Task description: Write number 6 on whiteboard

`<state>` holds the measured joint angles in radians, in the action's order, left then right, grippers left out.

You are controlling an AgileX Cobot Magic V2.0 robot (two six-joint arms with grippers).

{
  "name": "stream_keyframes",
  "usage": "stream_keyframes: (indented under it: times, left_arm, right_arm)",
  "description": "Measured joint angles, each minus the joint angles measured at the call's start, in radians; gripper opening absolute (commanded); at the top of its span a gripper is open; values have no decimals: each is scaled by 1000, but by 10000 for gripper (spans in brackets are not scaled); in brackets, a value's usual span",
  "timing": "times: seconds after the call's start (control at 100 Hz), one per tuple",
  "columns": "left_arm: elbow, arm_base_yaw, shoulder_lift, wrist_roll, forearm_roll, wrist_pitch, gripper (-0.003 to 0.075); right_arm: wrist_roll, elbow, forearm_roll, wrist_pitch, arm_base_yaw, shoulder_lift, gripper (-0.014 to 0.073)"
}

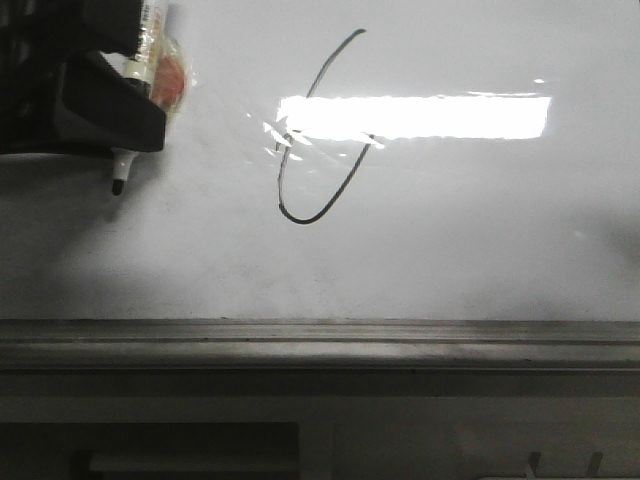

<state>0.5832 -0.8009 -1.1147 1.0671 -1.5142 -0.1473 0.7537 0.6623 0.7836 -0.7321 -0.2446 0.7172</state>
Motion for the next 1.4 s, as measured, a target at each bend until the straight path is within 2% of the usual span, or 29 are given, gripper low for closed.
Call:
stream_keyframes:
  times: [0.49,0.63,0.89,0.97,1.15,1.4]
  left_arm:
    - [24,0,-14,0,-1,-2,-6]
    - [24,0,-14,0,-1,-2,102]
    - [31,0,-14,0,4,0,468]
    - [34,0,-12,0,20,7,545]
    - [36,-2,9,7,81,10,562]
    - [25,0,172,155,92,-31,543]
  right_arm:
    - [-3,0,2,-2,0,0,392]
    - [-3,0,2,-2,0,0,392]
    - [-3,0,2,-2,0,0,392]
    - [-6,0,2,-2,0,0,392]
    - [-6,0,-3,-2,0,0,392]
    - [-6,0,-6,-17,0,-7,390]
